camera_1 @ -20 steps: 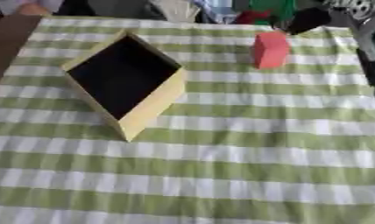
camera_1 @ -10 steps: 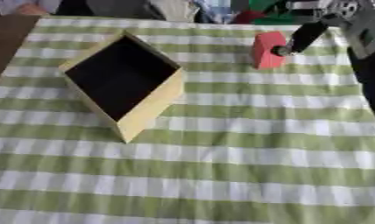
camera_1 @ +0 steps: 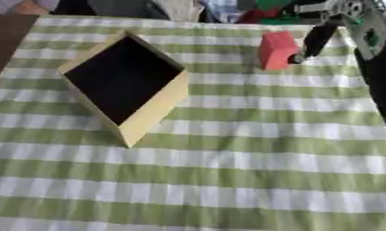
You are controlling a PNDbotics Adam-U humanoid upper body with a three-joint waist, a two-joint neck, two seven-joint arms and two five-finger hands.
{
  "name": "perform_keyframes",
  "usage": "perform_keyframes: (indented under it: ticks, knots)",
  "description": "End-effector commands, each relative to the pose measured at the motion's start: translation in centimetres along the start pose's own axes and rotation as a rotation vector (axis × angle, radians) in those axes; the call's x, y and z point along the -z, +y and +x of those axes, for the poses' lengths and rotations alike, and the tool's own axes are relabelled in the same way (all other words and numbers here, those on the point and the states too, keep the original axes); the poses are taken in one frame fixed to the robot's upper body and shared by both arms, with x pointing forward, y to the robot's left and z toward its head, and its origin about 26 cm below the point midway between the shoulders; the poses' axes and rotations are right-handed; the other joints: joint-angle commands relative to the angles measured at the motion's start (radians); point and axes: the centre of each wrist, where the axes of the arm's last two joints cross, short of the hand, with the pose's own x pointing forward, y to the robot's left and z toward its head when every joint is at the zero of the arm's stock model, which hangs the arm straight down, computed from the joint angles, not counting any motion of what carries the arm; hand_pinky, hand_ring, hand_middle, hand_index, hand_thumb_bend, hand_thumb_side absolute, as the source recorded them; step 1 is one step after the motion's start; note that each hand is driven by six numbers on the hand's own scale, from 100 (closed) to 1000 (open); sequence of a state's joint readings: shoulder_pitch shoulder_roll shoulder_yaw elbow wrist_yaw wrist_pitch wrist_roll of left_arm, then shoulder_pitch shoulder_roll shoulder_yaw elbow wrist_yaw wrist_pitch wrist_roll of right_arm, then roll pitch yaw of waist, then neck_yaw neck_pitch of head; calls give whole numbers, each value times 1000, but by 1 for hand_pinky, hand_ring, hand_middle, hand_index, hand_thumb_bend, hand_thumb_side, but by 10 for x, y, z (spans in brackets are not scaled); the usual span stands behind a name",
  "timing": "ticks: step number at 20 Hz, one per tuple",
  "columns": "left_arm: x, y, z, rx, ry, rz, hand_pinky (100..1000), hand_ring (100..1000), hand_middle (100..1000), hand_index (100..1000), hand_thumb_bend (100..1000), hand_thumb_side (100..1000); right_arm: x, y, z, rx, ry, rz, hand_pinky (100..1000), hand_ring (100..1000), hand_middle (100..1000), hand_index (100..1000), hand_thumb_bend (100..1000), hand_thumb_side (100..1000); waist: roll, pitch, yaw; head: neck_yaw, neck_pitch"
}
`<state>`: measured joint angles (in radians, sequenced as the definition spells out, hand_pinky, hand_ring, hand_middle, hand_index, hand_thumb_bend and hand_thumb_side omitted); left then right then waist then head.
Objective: Pick up objects on the table and place them in the box.
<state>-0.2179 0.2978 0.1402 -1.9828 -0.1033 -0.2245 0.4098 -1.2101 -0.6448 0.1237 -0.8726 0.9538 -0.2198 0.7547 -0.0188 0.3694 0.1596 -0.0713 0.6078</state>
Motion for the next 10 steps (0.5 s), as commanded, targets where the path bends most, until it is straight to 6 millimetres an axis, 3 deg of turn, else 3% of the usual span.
perform_keyframes:
  ticks: [1,4,5,10]
  knots:
    - [6,1,6,-6,-34,-7,1000,524,534,793,124,188,-9,-17,-1,-35,47,-73,1000,1000,978,1000,506,162,1,-16,3,2,-14]
    - [6,0,6,-7,-35,-8,1000,523,533,792,117,160,-7,-18,-1,-48,79,-106,1000,1000,975,1000,485,165,0,-11,4,1,-17]
    - [7,0,6,-7,-36,-8,1000,523,533,792,119,186,-6,-18,-1,-54,89,-110,1000,1000,974,1000,521,179,0,-9,5,1,-18]
    - [7,0,6,-7,-36,-9,1000,523,533,792,119,186,-3,-17,-1,-67,103,-116,1000,1000,974,1000,521,179,0,-7,5,0,-20]
